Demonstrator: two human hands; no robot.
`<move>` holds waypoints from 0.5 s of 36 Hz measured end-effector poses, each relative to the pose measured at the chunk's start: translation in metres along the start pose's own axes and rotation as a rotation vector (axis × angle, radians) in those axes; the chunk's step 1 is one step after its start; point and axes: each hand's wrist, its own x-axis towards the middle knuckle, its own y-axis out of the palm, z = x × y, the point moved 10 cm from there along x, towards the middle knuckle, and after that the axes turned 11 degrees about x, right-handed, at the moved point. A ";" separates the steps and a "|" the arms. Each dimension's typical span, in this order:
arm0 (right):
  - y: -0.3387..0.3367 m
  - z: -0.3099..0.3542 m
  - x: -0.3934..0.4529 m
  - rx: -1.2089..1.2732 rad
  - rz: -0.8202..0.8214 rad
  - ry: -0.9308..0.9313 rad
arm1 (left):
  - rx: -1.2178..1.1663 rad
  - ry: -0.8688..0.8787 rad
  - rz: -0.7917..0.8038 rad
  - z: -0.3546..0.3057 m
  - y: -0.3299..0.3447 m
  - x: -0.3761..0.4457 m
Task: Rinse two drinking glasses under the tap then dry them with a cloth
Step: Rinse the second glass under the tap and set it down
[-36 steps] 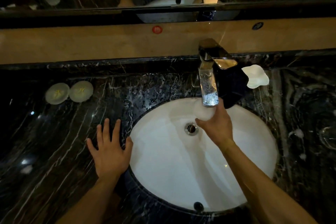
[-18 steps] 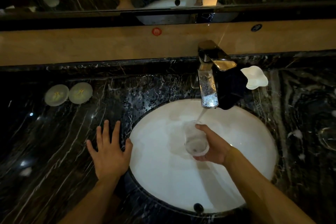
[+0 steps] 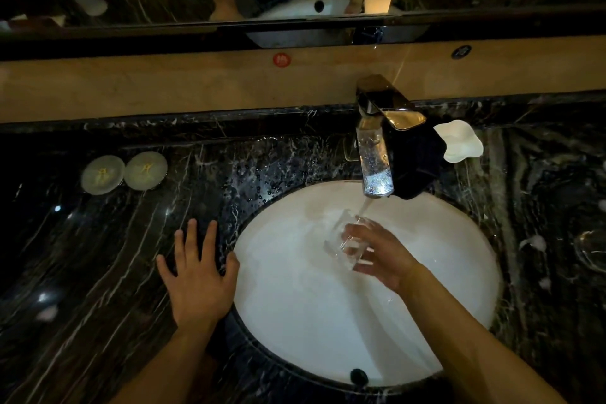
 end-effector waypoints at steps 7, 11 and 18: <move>0.013 0.052 -0.007 -0.432 -0.086 -0.417 | 0.008 0.000 -0.003 0.000 -0.001 0.001; 0.010 0.072 -0.017 -0.704 -0.271 -0.592 | 0.009 0.005 -0.006 0.000 -0.001 0.000; -0.005 0.094 -0.030 -0.979 -0.403 -0.534 | 0.016 0.008 -0.012 0.000 0.001 0.000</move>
